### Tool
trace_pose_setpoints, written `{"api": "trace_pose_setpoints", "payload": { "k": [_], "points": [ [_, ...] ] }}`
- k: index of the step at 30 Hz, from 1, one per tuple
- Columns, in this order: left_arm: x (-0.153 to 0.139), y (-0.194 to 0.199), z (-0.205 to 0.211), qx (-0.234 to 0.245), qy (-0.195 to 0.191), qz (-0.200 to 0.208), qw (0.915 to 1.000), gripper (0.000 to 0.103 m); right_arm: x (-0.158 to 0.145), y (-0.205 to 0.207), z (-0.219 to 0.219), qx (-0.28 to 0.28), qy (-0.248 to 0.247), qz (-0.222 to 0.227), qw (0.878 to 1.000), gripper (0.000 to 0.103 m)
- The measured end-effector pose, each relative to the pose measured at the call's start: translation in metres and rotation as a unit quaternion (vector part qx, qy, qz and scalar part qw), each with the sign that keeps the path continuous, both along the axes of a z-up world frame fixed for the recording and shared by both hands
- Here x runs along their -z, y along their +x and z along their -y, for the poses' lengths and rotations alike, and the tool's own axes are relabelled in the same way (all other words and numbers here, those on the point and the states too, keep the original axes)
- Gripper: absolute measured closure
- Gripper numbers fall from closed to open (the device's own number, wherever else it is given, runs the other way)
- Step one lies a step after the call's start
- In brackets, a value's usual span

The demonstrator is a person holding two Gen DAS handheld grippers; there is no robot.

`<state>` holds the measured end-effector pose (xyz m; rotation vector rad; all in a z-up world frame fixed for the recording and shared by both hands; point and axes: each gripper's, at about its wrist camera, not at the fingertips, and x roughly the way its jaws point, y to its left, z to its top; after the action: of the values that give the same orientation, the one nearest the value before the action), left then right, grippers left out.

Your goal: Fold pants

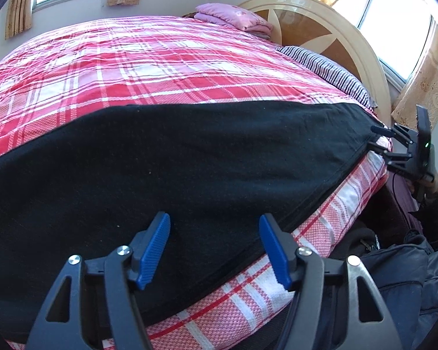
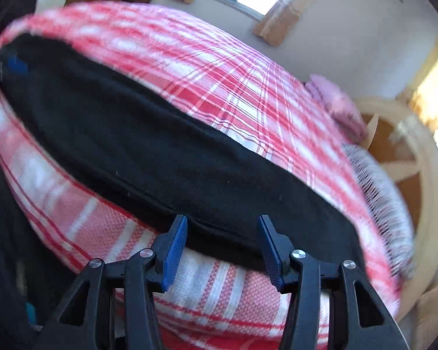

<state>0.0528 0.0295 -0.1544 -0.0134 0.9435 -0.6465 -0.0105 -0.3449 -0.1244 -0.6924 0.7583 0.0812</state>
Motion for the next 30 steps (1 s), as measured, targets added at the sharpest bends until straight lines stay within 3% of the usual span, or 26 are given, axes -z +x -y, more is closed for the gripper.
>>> {"api": "trace_pose_setpoints", "payload": {
  "k": [3, 6, 12, 19, 22, 26, 27, 29, 30],
  "points": [
    [0.000, 0.000, -0.002, 0.000, -0.005, -0.003, 1.0000, 0.037, 0.000, -0.005, -0.004, -0.011, -0.001, -0.004, 1.000, 0.100],
    [0.000, 0.000, -0.002, 0.000, -0.007, -0.005, 1.0000, 0.037, -0.003, -0.010, -0.006, -0.006, -0.001, 0.004, 1.000, 0.101],
    [-0.001, 0.000, -0.004, 0.001, -0.009, -0.009, 0.9999, 0.037, -0.018, -0.022, -0.005, -0.001, 0.052, 0.011, 0.999, 0.102],
    [-0.002, 0.000, -0.020, -0.009, -0.018, -0.015, 0.9997, 0.037, 0.002, -0.020, -0.010, 0.000, 0.040, 0.003, 0.999, 0.101],
    [-0.005, 0.000, -0.030, -0.019, -0.031, -0.018, 0.9992, 0.037, -0.005, -0.019, -0.008, -0.005, 0.056, 0.009, 0.998, 0.100],
    [-0.014, 0.000, -0.042, -0.040, -0.016, 0.004, 0.9991, 0.037, -0.026, -0.021, 0.006, -0.007, 0.083, 0.011, 0.996, 0.098],
    [-0.016, 0.002, -0.046, -0.050, -0.012, 0.010, 0.9986, 0.037, -0.032, -0.021, 0.012, 0.001, 0.092, 0.018, 0.996, 0.094],
    [-0.018, 0.005, -0.062, -0.076, -0.013, 0.013, 0.9969, 0.037, -0.043, -0.016, 0.031, 0.030, 0.116, 0.033, 0.992, 0.066],
    [-0.017, 0.007, -0.069, -0.087, -0.011, 0.009, 0.9961, 0.037, -0.045, -0.013, 0.041, 0.048, 0.126, 0.039, 0.990, 0.037]
  ]
}}
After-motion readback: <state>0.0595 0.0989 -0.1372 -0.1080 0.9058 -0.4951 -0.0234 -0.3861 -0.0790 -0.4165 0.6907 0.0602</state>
